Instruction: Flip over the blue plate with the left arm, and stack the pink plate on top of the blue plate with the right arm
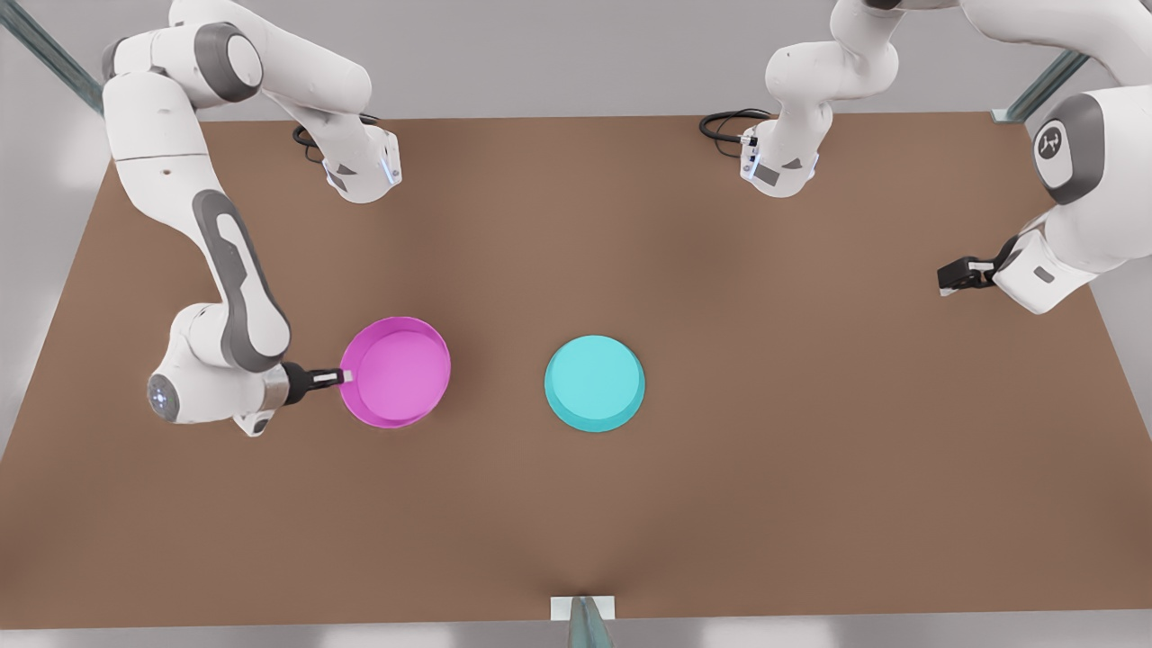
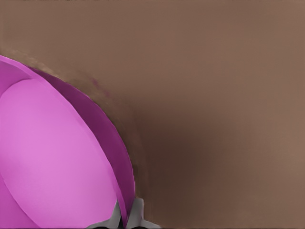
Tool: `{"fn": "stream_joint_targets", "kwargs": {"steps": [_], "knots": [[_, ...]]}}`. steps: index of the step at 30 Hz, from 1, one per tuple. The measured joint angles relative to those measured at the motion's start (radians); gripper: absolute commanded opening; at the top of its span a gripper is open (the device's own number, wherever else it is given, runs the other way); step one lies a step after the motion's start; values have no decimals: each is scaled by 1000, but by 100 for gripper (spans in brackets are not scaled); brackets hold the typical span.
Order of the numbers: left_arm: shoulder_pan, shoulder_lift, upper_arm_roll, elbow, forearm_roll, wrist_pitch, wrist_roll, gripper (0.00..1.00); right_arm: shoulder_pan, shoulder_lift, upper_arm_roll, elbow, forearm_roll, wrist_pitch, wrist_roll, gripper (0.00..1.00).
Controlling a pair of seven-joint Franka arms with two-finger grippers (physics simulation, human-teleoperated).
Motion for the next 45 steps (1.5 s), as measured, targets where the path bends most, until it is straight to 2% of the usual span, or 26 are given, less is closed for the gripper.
{"fn": "stream_joint_targets", "kwargs": {"steps": [4, 19, 28, 29, 31, 32, 40, 41, 42, 43, 44, 45], "knots": [[0, -1, 0, 0, 0, 0, 0, 100, 94, 5, 45, -9, 31, 138, 125, 21], [0, -2, 0, 0, 0, -1, -2, 100, 527, 25, 45, -12, 55, 479, 637, 21], [0, -3, -2, 0, 0, -7, -2, 100, 565, 59, 41, 1, 44, 529, 653, 21], [-1, -3, -2, 0, 0, -7, -2, 100, 565, 61, 41, 1, 43, 530, 653, 26], [-1, -3, -2, 0, 0, -7, -2, 100, 563, 75, 40, 1, 36, 555, 649, 90], [-1, -3, -2, 0, 0, -7, -2, 100, 563, 78, 40, 1, 34, 561, 643, 100], [-1, -5, -2, 0, 0, -15, -2, 100, 562, 74, 37, 4, 35, 564, 647, 100], [-1, -6, -2, 0, 0, -15, -2, 100, 559, 55, 39, 12, 22, 504, 648, 100], [-1, -6, -2, 0, 0, -16, -2, 100, 526, -25, 38, 124, -67, 236, 645, 100], [-1, -6, -2, 0, 0, -16, -2, 100, 448, -46, 43, 312, -173, -128, 626, 100], [-1, -6, -2, 0, 0, -16, -2, 100, 382, -48, 43, 485, -262, -415, 556, 100], [0, -6, -2, 0, 0, -16, -2, 100, 340, -162, -1, 516, -335, -513, 447, 100]]}}
